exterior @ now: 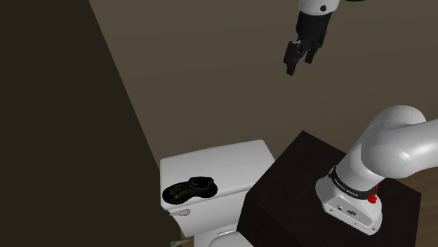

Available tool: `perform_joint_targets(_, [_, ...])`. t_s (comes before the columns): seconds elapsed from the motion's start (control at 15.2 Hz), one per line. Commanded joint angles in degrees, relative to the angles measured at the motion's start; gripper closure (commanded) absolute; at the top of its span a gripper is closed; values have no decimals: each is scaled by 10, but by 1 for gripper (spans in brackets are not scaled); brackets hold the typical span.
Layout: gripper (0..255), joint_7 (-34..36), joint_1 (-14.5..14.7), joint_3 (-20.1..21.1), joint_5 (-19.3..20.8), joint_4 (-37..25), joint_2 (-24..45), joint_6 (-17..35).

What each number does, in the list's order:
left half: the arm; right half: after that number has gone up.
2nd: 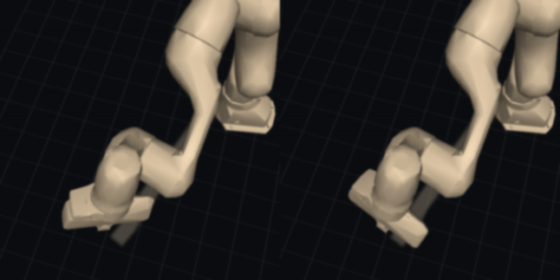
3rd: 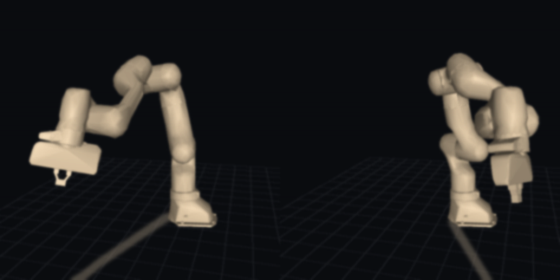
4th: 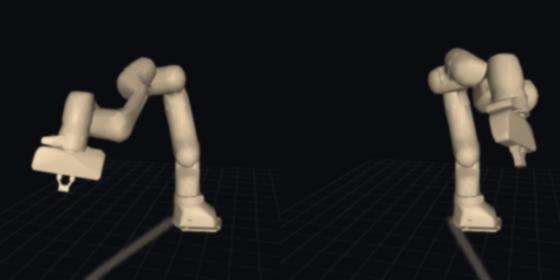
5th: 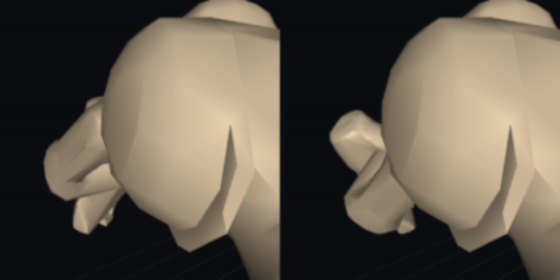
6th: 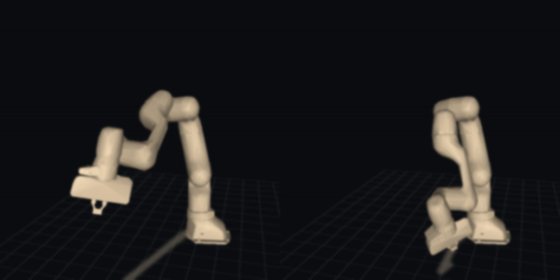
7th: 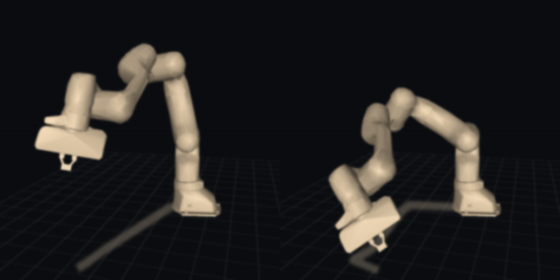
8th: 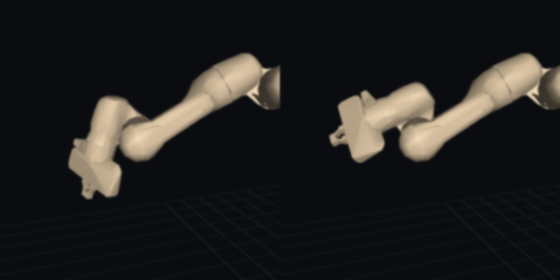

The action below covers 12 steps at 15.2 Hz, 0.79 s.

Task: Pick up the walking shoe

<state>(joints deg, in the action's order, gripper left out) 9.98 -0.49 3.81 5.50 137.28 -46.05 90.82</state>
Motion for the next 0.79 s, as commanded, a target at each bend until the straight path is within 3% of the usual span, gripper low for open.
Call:
perform_joint_targets(0.0, [0,0,0,0,0,0,0,0])
perform_joint_targets(0.73, [0,-35,67,46,-32,43,138,184])
